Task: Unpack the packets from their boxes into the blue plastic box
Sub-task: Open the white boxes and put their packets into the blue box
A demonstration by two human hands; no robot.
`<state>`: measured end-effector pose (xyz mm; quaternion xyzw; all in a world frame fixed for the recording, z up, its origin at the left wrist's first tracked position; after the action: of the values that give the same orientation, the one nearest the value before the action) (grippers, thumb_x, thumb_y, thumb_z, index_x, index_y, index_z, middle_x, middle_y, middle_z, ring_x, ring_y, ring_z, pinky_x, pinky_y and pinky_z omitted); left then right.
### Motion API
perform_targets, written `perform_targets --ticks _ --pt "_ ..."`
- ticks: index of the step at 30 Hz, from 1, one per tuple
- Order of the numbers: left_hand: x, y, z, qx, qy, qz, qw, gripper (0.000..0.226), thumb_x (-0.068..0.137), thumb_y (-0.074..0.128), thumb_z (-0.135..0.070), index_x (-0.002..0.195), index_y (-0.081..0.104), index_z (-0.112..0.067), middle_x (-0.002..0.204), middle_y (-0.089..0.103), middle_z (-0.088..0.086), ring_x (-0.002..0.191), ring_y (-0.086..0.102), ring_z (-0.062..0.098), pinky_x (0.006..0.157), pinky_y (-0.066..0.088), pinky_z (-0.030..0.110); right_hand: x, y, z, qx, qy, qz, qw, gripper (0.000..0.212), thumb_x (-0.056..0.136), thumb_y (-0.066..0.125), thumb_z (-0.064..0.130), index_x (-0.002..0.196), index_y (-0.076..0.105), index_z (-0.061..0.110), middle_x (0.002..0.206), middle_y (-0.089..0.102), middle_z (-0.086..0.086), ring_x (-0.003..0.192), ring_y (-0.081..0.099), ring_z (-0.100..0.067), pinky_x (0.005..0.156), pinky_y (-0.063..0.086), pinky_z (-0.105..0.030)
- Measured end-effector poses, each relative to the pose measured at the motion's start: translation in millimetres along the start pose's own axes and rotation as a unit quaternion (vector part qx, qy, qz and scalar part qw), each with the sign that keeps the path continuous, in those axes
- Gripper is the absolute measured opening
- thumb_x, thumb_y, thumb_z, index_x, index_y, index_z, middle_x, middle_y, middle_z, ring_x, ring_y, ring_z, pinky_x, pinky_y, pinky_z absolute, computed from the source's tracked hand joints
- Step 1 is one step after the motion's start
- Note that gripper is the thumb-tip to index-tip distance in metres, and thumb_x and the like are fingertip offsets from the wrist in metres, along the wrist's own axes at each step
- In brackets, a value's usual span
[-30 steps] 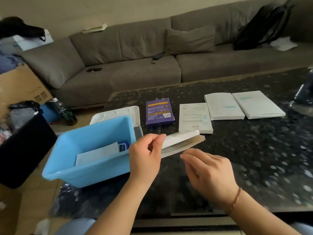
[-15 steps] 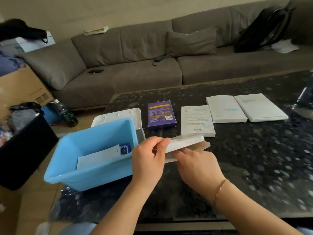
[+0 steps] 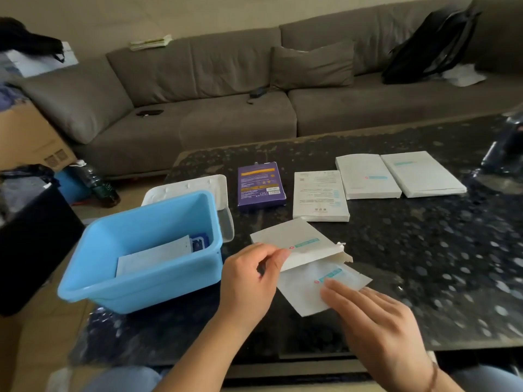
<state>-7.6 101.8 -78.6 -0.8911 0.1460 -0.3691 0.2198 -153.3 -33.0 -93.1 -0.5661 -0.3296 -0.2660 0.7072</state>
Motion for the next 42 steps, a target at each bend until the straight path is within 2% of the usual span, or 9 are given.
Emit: perform_targets --ticks 5,10,14,18,22,27,30,34,42 --pt "-25.6 9.8 9.3 0.009 0.062 0.058 0.996 0.028 0.094 0.060 -0.039 0.090 0.075 -0.015 0.091 0.072 -0.010 0.088 0.065 0.000 0.071 0.057 0.023 -11.3 -39.5 -8.6 0.066 0.019 -0.024 0.997 0.031 0.095 0.055 0.019 0.079 0.078 0.005 0.096 0.074 -0.004 0.086 0.067 -0.014 0.089 0.051 -0.024" --pt "-48.5 21.7 15.3 0.092 0.177 0.171 0.965 0.021 0.089 0.070 -0.040 0.091 0.073 -0.020 0.093 0.070 -0.012 0.090 0.061 0.003 0.074 0.055 0.027 0.4 -73.3 -43.8 0.223 0.138 0.000 0.965 0.020 0.083 0.056 0.003 0.078 0.070 0.017 0.097 0.072 0.009 0.093 0.069 -0.009 0.082 0.050 -0.018" --pt "-21.2 21.3 -18.4 -0.040 0.025 0.177 0.983 0.046 0.085 0.060 -0.063 0.104 0.073 -0.023 0.107 0.069 -0.016 0.106 0.061 0.000 0.091 0.051 0.025 23.5 -71.8 -65.3 0.463 0.218 0.024 0.859 0.039 0.072 0.053 -0.013 0.072 0.069 0.022 0.088 0.073 0.000 0.086 0.069 -0.017 0.074 0.054 -0.024" --pt "15.1 40.6 -62.9 -0.363 -0.240 0.409 0.802 0.045 0.085 0.066 -0.050 0.115 0.070 -0.016 0.116 0.071 -0.001 0.106 0.067 0.015 0.097 0.053 0.039 67.8 -57.3 -63.5 0.668 0.237 0.056 0.704 0.024 0.065 0.066 -0.006 0.069 0.070 0.017 0.085 0.069 -0.008 0.079 0.066 -0.023 0.064 0.056 -0.032" --pt "16.9 37.2 -73.6 -0.496 -0.329 0.402 0.696 0.029 0.086 0.070 -0.026 0.111 0.073 -0.011 0.113 0.072 0.008 0.102 0.069 0.022 0.093 0.055 0.035 91.2 -44.3 -59.4 0.667 0.278 0.039 0.691 0.012 0.076 0.075 0.021 0.087 0.074 0.018 0.102 0.071 -0.008 0.091 0.069 -0.022 0.070 0.058 -0.036" --pt "34.5 13.3 -49.8 -0.472 -0.412 0.154 0.764 0.030 0.079 0.070 -0.032 0.108 0.072 -0.022 0.109 0.075 0.001 0.105 0.070 0.023 0.101 0.049 0.052 59.0 -14.5 -54.3 0.598 0.524 -0.011 0.606 0.061 0.091 0.037 0.059 0.107 0.071 0.011 0.105 0.073 -0.015 0.091 0.072 -0.034 0.077 0.056 -0.050" --pt "37.7 -1.7 -43.1 -0.448 -0.420 0.085 0.785 0.036 0.075 0.072 -0.038 0.109 0.071 -0.027 0.106 0.076 -0.006 0.104 0.070 0.021 0.099 0.051 0.051 62.0 -6.1 -32.0 0.577 0.505 0.038 0.641 0.066 0.072 0.062 0.063 0.097 0.073 0.003 0.088 0.072 -0.023 0.076 0.070 -0.038 0.066 0.058 -0.047" --pt "36.2 -20.2 -34.1 -0.450 -0.429 0.051 0.782 0.030 0.079 0.074 -0.033 0.107 0.070 -0.025 0.102 0.076 -0.004 0.099 0.072 0.021 0.095 0.054 0.050 75.1 4.5 -15.4 0.541 0.511 0.082 0.663 0.039 0.076 0.066 0.026 0.100 0.068 -0.004 0.082 0.072 -0.019 0.068 0.070 -0.031 0.056 0.056 -0.034" --pt "62.8 -123.4 14.7 -0.338 -0.371 0.104 0.859 0.017 0.091 0.064 -0.022 0.100 0.075 -0.012 0.094 0.075 0.007 0.082 0.070 0.019 0.061 0.052 0.028 125.1 28.9 6.0 0.489 0.474 0.313 0.662 0.037 0.076 0.068 0.023 0.107 0.067 0.002 0.091 0.074 -0.016 0.069 0.070 -0.029 0.060 0.056 -0.033"
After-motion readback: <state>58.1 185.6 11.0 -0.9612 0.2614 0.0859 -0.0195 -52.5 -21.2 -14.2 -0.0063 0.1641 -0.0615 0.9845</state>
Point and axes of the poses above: each hand's wrist, its own x-axis towards the middle knuckle, its own y-axis out of the palm, z = x × y, the point moved 4 cm from there along x, towards the middle knuckle
